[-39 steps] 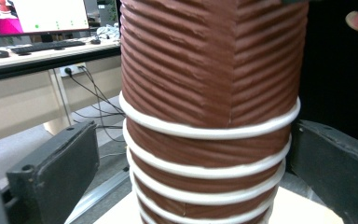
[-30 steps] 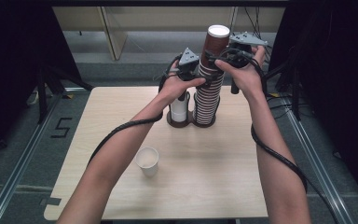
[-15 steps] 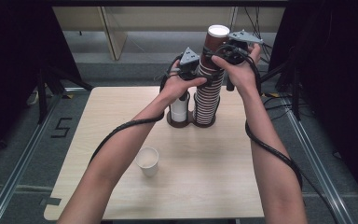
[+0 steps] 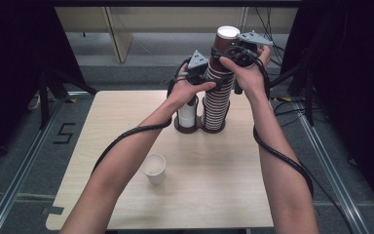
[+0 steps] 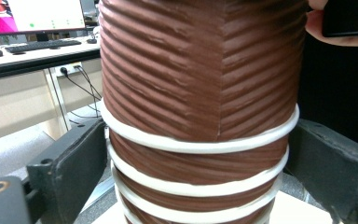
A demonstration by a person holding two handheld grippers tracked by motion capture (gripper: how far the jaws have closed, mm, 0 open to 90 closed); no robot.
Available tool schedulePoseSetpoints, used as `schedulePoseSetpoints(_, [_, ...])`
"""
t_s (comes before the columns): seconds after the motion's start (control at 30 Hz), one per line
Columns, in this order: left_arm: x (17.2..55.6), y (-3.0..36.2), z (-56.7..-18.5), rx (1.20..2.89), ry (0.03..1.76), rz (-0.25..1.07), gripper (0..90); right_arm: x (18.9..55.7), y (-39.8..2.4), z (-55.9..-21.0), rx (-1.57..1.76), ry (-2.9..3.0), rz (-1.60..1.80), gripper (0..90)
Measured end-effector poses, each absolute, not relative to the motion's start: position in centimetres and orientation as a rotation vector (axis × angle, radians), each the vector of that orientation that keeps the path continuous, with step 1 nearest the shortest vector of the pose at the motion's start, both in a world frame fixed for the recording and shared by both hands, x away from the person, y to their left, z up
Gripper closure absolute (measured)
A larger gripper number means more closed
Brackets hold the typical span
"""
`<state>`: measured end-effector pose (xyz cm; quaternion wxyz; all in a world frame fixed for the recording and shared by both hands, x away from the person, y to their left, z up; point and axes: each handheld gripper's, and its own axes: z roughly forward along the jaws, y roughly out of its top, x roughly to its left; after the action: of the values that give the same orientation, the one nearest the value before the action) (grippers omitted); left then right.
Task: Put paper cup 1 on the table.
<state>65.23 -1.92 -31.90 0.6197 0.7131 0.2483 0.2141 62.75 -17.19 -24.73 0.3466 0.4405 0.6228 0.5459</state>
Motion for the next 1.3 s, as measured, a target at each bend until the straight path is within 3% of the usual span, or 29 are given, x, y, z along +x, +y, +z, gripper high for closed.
schedulePoseSetpoints(1.3, [65.2, -1.9, -32.0, 1.659, 0.565, 0.512, 6.2, 61.9, -17.9, -22.2, 1.071, 1.527, 1.505, 19.4])
